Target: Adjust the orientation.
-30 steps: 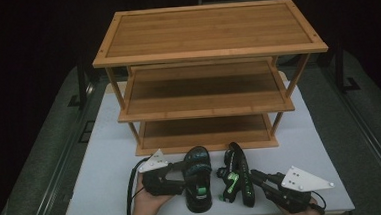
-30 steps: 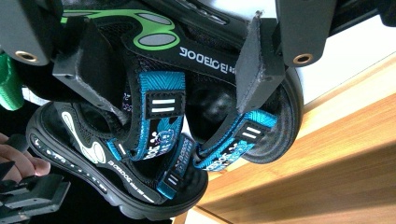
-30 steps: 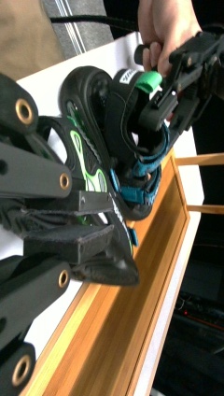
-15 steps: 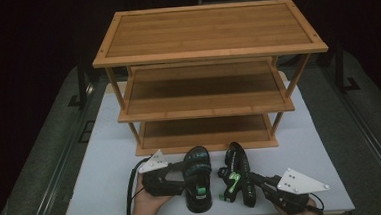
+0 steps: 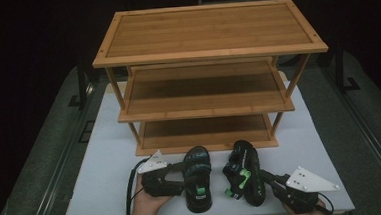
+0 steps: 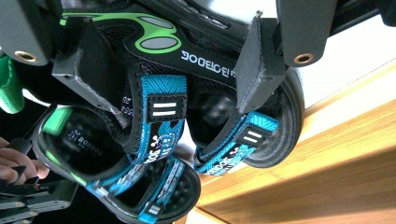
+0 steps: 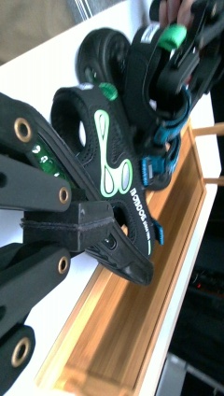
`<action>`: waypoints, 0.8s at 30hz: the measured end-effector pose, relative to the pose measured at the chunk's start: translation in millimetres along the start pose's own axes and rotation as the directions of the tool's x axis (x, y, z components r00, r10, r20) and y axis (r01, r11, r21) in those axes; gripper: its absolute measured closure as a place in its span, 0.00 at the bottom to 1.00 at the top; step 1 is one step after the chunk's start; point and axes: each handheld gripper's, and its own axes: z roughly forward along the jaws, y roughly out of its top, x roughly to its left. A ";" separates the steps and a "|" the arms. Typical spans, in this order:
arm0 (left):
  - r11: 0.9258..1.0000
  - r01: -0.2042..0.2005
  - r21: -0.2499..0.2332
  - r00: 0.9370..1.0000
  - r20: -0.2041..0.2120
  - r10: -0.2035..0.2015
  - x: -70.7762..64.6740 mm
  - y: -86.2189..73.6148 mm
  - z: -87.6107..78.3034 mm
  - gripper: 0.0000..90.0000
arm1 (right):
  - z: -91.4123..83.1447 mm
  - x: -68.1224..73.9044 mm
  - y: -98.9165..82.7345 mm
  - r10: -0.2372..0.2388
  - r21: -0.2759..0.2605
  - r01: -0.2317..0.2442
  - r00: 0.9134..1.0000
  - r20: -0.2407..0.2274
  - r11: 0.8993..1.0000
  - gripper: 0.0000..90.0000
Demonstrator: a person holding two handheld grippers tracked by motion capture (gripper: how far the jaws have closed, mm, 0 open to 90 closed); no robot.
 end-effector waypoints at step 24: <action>1.000 0.007 -0.002 1.000 0.005 -0.007 0.5 -0.5 0.0 0.36 | -3.3 -29.9 -17.9 0.125 0.106 -0.143 0.979 0.158 0.984 0.99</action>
